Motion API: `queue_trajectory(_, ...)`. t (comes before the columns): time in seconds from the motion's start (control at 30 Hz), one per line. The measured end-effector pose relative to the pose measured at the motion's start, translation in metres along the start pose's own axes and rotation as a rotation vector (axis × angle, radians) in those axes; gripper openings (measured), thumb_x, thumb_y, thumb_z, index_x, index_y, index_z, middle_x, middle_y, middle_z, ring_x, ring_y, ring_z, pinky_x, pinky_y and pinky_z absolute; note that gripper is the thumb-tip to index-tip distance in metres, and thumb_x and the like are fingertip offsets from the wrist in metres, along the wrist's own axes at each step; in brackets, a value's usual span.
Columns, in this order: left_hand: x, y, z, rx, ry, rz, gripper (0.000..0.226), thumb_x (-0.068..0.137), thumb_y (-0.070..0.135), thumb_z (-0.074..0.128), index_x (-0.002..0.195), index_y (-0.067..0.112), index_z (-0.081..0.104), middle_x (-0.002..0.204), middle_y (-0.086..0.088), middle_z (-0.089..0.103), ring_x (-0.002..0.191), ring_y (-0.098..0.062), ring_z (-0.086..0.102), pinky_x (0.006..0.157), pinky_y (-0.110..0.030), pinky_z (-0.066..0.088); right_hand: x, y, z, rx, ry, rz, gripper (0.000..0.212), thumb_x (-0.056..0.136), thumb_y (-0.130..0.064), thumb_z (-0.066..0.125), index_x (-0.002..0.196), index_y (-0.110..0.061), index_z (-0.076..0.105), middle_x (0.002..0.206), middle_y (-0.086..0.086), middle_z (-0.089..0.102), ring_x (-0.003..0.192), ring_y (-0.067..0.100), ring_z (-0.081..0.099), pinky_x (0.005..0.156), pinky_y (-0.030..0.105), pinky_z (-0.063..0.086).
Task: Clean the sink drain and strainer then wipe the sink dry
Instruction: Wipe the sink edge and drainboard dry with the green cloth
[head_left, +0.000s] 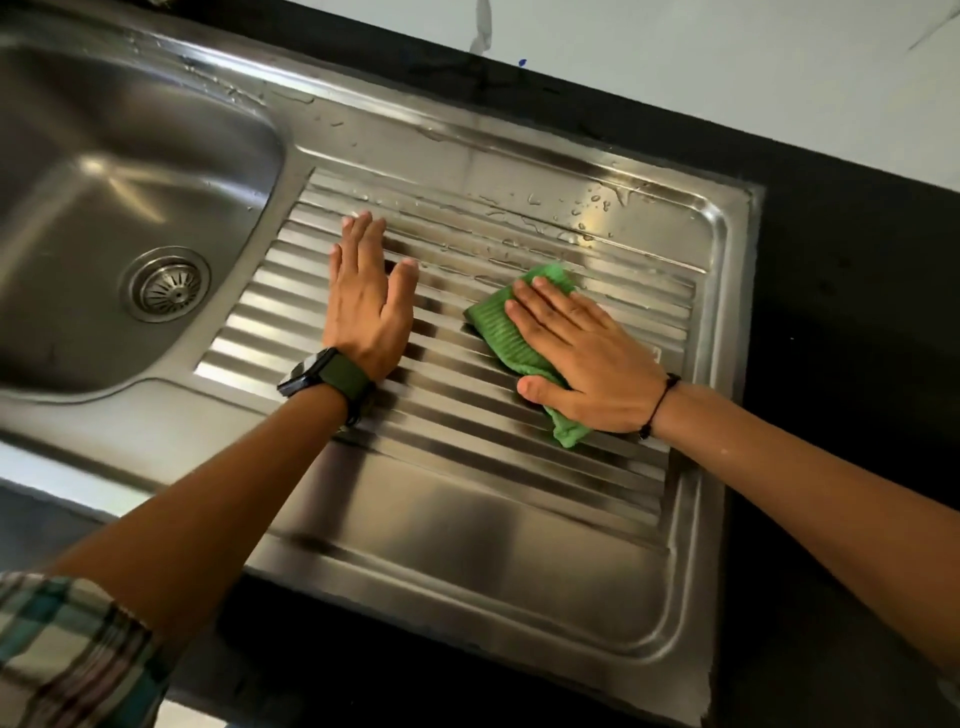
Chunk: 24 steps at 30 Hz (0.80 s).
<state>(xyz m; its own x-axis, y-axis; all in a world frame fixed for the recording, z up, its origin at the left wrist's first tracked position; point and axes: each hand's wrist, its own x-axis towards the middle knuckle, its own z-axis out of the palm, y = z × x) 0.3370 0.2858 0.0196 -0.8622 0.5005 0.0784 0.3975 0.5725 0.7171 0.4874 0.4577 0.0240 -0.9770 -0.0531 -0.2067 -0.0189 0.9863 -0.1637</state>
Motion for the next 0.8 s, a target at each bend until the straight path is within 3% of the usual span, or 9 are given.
queue_trajectory(0.27, -0.001, 0.005, -0.002, -0.011, 0.037, -0.023, 0.068, 0.084, 0.040, 0.027, 0.144, 0.009, 0.021, 0.155, -0.011, 0.016, 0.145, -0.022, 0.007, 0.117, -0.036, 0.004, 0.073, -0.032, -0.005, -0.078, 0.023, -0.135, 0.080, 0.089, -0.064, 0.026, 0.147, -0.018, -0.005, 0.158, 0.006, -0.005, 0.145, 0.021, -0.007, 0.116, 0.036, -0.006)
queue_trajectory(0.43, -0.005, 0.004, -0.002, 0.067, 0.058, -0.010, 0.055, 0.094, 0.027, 0.033, 0.143, 0.004, 0.022, 0.154, -0.016, 0.017, 0.145, -0.026, 0.006, 0.117, -0.036, -0.002, 0.112, -0.062, -0.014, -0.055, -0.010, -0.156, 0.072, 0.094, -0.050, 0.029, 0.148, -0.017, -0.005, 0.158, 0.005, -0.007, 0.145, 0.022, -0.008, 0.118, 0.039, -0.002)
queue_trajectory(0.63, -0.007, -0.002, -0.009, 0.110, 0.048, -0.040, 0.048, 0.098, 0.021, 0.031, 0.142, 0.002, 0.024, 0.153, -0.017, 0.019, 0.144, -0.027, 0.008, 0.116, -0.037, 0.001, 0.047, -0.028, -0.014, -0.051, 0.005, -0.165, 0.054, 0.099, -0.035, 0.026, 0.147, -0.024, 0.005, 0.158, 0.006, 0.000, 0.145, 0.022, -0.003, 0.118, 0.037, -0.001)
queue_trajectory(0.8, -0.011, 0.001, -0.008, 0.082, 0.016, -0.026, 0.063, 0.089, 0.037, 0.022, 0.143, 0.005, 0.022, 0.154, -0.016, 0.016, 0.145, -0.026, 0.008, 0.118, -0.039, 0.003, -0.037, 0.024, -0.012, -0.011, -0.100, -0.070, 0.053, 0.099, -0.035, 0.026, 0.139, -0.032, -0.008, 0.157, 0.000, -0.008, 0.143, 0.014, -0.013, 0.118, 0.034, -0.007)
